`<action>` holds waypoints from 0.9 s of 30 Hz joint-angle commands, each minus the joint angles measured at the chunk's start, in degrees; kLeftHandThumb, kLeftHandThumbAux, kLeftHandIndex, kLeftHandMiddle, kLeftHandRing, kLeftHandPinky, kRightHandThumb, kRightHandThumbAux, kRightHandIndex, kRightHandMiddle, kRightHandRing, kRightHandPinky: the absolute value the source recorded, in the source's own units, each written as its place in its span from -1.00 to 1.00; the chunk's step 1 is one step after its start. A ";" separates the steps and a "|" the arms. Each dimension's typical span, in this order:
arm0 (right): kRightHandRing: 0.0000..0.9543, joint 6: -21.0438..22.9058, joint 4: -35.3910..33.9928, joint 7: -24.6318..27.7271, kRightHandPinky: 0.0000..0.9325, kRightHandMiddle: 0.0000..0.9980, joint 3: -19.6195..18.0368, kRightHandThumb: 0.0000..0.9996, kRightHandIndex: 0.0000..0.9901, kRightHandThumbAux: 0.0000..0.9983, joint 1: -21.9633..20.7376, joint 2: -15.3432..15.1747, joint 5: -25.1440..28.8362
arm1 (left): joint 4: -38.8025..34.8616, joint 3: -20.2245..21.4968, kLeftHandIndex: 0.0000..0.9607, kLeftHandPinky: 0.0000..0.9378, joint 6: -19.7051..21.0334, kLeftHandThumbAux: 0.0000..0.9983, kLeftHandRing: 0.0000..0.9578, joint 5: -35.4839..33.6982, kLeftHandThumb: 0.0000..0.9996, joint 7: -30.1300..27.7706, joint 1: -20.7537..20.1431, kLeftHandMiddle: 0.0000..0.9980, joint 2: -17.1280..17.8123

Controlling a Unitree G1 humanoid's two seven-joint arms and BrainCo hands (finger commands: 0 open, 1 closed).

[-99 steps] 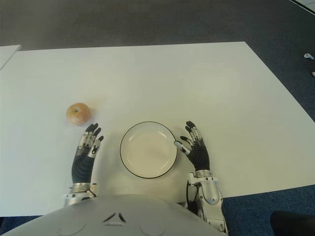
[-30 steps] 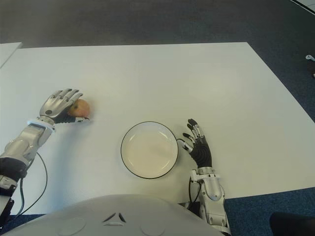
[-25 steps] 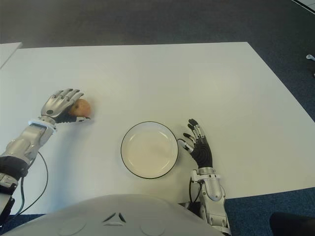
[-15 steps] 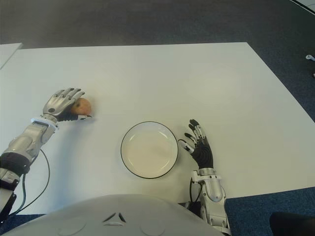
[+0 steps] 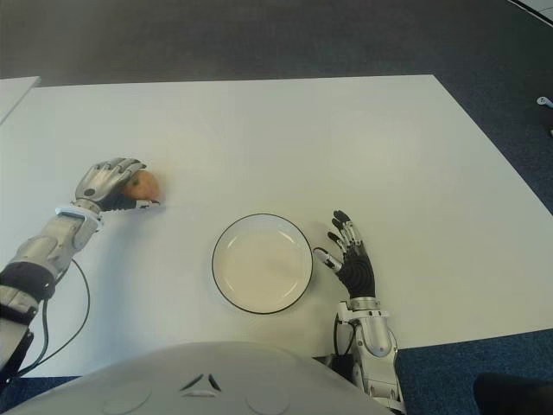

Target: Put the apples into the plate.

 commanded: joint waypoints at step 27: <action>-1.00 -0.37 6.43 2.17 -1.00 -1.00 -2.16 -0.93 -0.97 0.18 -1.38 -0.76 3.08 | -2.87 -3.08 -0.17 0.64 -5.65 0.34 0.74 -9.67 0.71 -2.46 1.10 0.06 -4.84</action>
